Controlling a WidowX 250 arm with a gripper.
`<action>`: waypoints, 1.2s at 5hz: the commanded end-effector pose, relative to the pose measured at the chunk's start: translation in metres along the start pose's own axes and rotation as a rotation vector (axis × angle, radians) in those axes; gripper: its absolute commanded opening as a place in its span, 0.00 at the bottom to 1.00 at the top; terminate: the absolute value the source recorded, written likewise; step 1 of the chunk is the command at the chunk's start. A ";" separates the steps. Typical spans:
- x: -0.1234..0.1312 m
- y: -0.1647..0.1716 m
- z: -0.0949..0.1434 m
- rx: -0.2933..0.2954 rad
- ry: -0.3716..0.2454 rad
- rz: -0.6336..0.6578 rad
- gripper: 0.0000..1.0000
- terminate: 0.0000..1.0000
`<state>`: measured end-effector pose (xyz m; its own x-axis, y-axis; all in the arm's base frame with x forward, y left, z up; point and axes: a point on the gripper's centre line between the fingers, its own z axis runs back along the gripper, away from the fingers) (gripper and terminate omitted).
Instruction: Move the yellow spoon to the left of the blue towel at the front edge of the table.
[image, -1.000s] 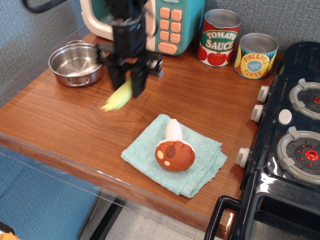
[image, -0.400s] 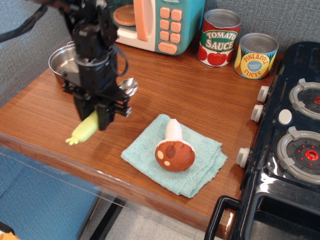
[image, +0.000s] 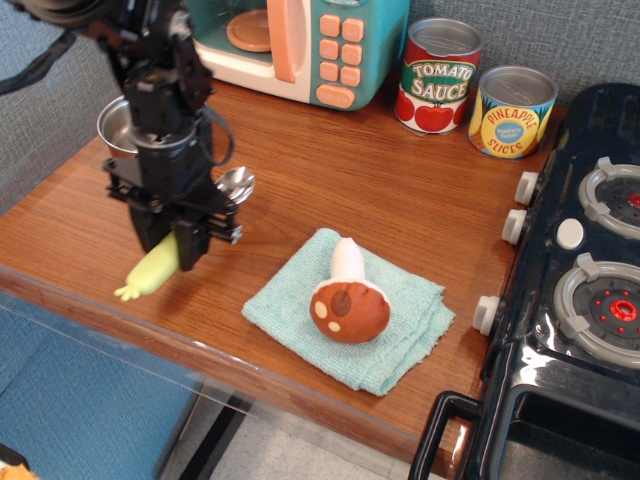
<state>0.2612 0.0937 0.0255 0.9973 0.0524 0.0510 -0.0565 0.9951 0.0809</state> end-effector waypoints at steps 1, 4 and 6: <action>0.006 0.008 0.004 -0.006 -0.011 -0.042 1.00 0.00; 0.004 0.006 0.051 -0.040 -0.130 -0.039 1.00 0.00; 0.000 0.008 0.061 -0.041 -0.116 -0.027 1.00 0.00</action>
<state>0.2567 0.0847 0.0745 0.9928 0.0135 0.1192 -0.0171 0.9994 0.0292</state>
